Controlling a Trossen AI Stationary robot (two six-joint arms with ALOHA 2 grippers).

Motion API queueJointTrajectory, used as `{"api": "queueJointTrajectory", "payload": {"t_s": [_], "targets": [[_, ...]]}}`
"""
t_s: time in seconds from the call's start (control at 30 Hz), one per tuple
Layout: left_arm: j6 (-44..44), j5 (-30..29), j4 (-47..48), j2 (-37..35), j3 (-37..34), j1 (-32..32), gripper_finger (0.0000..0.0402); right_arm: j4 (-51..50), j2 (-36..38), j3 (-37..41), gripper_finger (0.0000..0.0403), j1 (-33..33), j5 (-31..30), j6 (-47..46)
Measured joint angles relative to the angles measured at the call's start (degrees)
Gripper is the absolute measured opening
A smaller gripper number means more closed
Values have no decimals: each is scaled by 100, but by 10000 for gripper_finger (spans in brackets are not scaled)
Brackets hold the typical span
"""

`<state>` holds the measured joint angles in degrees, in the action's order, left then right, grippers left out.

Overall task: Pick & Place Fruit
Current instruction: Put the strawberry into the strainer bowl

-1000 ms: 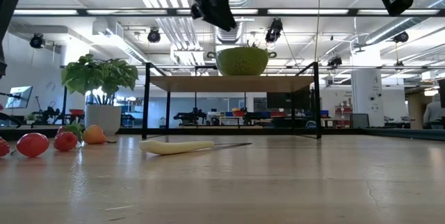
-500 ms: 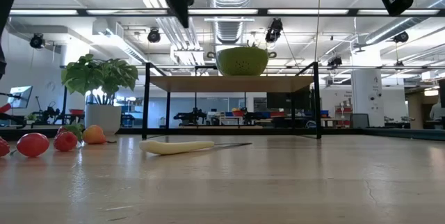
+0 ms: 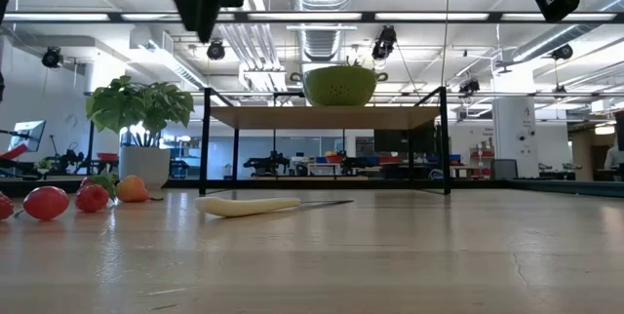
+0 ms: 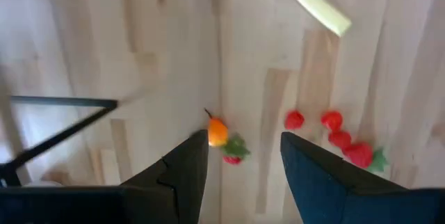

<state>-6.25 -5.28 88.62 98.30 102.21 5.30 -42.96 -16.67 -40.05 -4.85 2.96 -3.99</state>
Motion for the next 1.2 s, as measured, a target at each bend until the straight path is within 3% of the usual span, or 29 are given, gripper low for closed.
{"api": "queueJointTrajectory", "payload": {"t_s": [0.27, 0.83, 1.07, 1.2], "targets": [[-177, -4, -328, -436, -1039, 411, 178, 0, 1, 0, 8, -2, 0, 0], [-523, 147, -3150, -2806, -4889, 527, 153, 0, 1, 0, 8, -2, 0, 0], [6, 114, -3977, -2917, -5819, 527, 145, 1, 0, 0, 8, 0, 0, 0], [192, -183, -4180, -2867, -6087, 527, 138, 0, 0, 0, 8, -2, 0, 0]]}}
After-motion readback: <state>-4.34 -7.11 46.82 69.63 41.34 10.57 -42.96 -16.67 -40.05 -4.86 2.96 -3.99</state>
